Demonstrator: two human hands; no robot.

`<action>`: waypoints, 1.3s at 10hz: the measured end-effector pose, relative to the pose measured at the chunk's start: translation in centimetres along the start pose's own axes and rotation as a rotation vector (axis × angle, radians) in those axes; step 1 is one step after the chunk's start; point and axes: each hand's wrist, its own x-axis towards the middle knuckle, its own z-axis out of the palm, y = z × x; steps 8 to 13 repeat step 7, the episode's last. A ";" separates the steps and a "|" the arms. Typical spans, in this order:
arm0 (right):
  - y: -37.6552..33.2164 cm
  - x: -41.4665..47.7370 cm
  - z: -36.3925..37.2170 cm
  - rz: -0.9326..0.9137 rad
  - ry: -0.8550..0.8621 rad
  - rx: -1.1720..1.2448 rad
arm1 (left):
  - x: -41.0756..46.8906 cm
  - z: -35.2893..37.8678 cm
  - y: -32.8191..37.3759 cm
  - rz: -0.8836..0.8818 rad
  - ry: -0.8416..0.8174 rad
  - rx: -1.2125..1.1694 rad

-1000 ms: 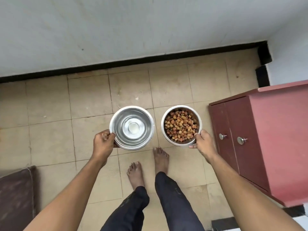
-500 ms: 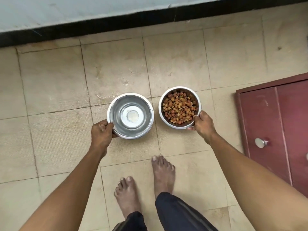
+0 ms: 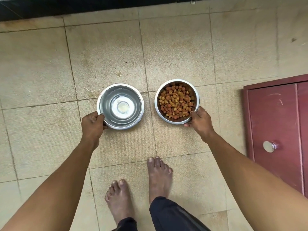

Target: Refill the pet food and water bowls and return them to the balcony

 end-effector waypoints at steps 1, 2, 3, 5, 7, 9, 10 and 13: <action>0.1 -0.1 0.0 0.003 0.004 -0.002 | 0.0 0.0 -0.2 -0.008 0.005 -0.002; 0.3 -0.4 0.2 0.005 0.005 0.009 | -0.1 0.2 -0.3 -0.013 0.003 -0.014; 0.2 -0.7 0.4 0.024 0.013 0.008 | -0.2 0.2 -0.1 -0.023 -0.020 -0.010; 0.1 -1.4 1.0 0.070 0.024 0.051 | -1.0 -0.2 0.2 -0.005 -0.077 -0.025; -1.6 -3.8 1.2 0.096 0.110 -0.093 | -2.7 -0.9 0.9 0.020 0.009 0.180; -1.6 -3.8 1.2 0.096 0.110 -0.093 | -2.7 -0.9 0.9 0.020 0.009 0.180; -1.6 -3.8 1.2 0.096 0.110 -0.093 | -2.7 -0.9 0.9 0.020 0.009 0.180; -1.6 -3.8 1.2 0.096 0.110 -0.093 | -2.7 -0.9 0.9 0.020 0.009 0.180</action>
